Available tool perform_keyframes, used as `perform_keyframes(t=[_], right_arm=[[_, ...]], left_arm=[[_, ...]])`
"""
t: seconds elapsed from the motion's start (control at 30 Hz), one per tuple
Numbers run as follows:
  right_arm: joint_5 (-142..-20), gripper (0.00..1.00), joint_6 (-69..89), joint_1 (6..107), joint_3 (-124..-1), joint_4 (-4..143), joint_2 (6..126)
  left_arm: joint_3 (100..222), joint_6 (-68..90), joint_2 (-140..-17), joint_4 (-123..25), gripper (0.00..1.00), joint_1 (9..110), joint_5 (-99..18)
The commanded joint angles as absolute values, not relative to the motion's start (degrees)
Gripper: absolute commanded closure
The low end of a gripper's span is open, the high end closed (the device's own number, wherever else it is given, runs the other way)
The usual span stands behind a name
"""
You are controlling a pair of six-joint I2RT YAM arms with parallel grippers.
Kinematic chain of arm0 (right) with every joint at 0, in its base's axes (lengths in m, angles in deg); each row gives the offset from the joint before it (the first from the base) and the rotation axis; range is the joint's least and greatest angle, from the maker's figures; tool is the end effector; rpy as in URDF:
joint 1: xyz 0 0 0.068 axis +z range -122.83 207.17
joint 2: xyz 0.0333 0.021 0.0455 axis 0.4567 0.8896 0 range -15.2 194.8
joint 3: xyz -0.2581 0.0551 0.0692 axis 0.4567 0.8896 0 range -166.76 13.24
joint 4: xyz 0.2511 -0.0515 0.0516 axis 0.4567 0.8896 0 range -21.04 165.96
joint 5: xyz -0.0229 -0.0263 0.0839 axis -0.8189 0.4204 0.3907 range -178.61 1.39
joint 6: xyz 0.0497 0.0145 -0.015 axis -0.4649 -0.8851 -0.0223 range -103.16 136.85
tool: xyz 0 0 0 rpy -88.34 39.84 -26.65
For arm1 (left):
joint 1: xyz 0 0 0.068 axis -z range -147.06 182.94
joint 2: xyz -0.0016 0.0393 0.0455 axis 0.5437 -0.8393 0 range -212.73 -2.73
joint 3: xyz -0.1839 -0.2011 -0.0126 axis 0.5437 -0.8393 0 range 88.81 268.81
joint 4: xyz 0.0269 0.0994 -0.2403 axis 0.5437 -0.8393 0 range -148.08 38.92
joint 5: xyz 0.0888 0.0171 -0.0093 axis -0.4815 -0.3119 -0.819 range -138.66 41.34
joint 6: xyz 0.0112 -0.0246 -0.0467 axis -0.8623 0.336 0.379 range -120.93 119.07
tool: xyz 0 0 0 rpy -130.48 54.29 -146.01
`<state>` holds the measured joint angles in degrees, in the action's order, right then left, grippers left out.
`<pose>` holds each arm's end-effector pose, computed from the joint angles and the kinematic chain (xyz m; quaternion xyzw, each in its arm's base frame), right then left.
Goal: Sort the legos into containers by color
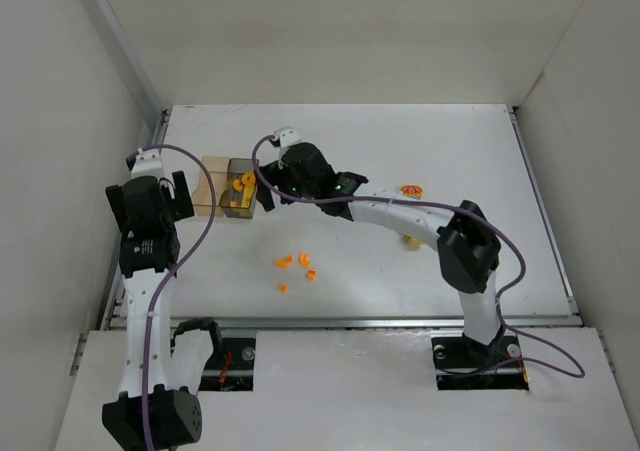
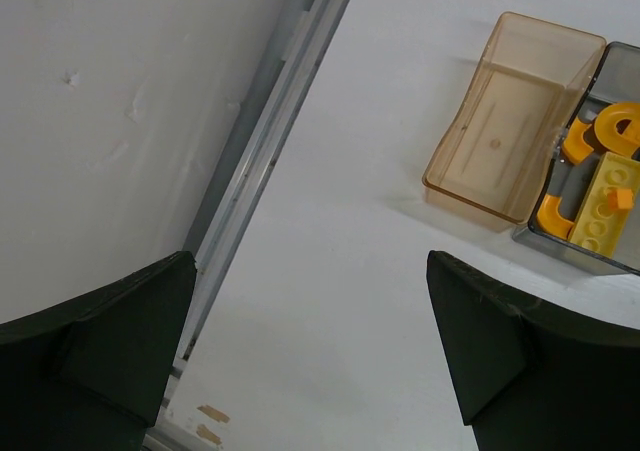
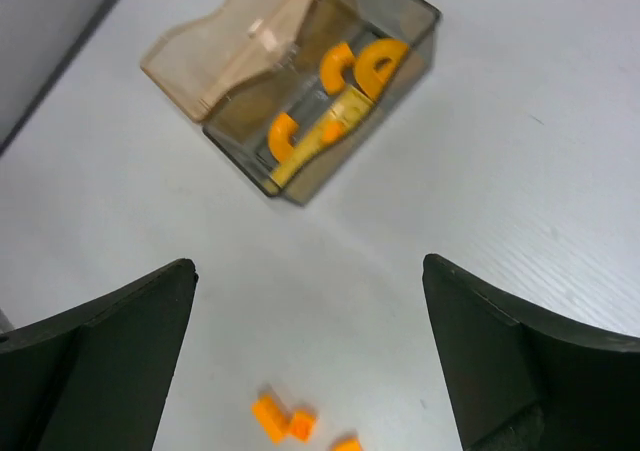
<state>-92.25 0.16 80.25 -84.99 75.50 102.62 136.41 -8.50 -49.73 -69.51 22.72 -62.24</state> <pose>0.2977 0.3924 0.2732 -0.2489 0.8110 0.2803 0.4491 0.1832 0.0415 0.3358 -0.0881 0.8007 0.1848 0.5630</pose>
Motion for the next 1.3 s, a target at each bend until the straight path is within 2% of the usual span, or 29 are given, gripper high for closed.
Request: perform_keyframes(t=[0.0,0.1,0.17,0.23,0.27,0.3,0.43,0.83,0.93,1.03,1.07,1.13,1.2,1.27], right_arm=[[-99.12,0.0,1.02,81.49,-79.4,85.85,98.36],[-104.35,0.0,-0.2,84.21,-76.51,93.74,99.49],[-103.39,0.06,-0.9,85.52,-71.17,93.84,97.85],[-100.67,0.15,-2.13,85.53,-66.94,89.99,95.82],[-100.66,0.27,-2.92,85.53,-63.61,89.01,94.24],[-99.79,0.29,-2.93,85.53,-62.44,88.04,93.71],[-95.56,0.22,-2.93,85.53,-58.83,85.49,93.17],[-96.09,0.25,-4.07,86.59,-56.19,85.38,95.46],[-96.09,0.25,-4.07,86.59,-54.79,86.01,92.74],[-96.09,0.33,-4.07,86.59,-51.37,86.01,89.31],[-96.09,0.42,-4.07,86.59,-50.57,86.01,88.61],[-96.09,0.51,-4.07,86.59,-49.42,86.01,87.55],[-96.09,0.55,-4.69,86.59,-48.81,86.53,85.8],[-95.56,0.55,-5.3,86.59,-48.81,86.53,85.09]], left_arm=[[136.36,-7.61,-48.08,-67.34,0.0,22.92,-63.34],[136.36,-7.61,-48.08,-67.34,0.0,22.92,-63.34],[136.36,-7.61,-48.08,-67.34,0.0,22.92,-62.81],[136.36,-7.61,-48.08,-67.34,0.0,22.92,-62.11],[136.36,-7.09,-48.08,-67.34,0.0,22.92,-62.11],[136.36,-7.08,-48.08,-67.34,0.0,22.92,-62.11],[136.36,-7.08,-48.61,-67.86,0.0,22.92,-62.11],[136.36,-7.61,-48.61,-67.86,0.0,23.44,-62.11],[136.36,-7.61,-48.61,-67.86,0.0,23.44,-62.11],[136.36,-7.61,-48.61,-67.86,0.0,23.44,-62.11],[136.36,-7.61,-48.61,-67.86,0.0,23.44,-62.11],[136.36,-7.61,-48.61,-67.86,0.0,23.44,-62.11],[135.83,-7.61,-48.61,-67.86,0.0,23.44,-62.11],[135.83,-7.61,-48.61,-67.86,0.0,23.44,-61.5]])
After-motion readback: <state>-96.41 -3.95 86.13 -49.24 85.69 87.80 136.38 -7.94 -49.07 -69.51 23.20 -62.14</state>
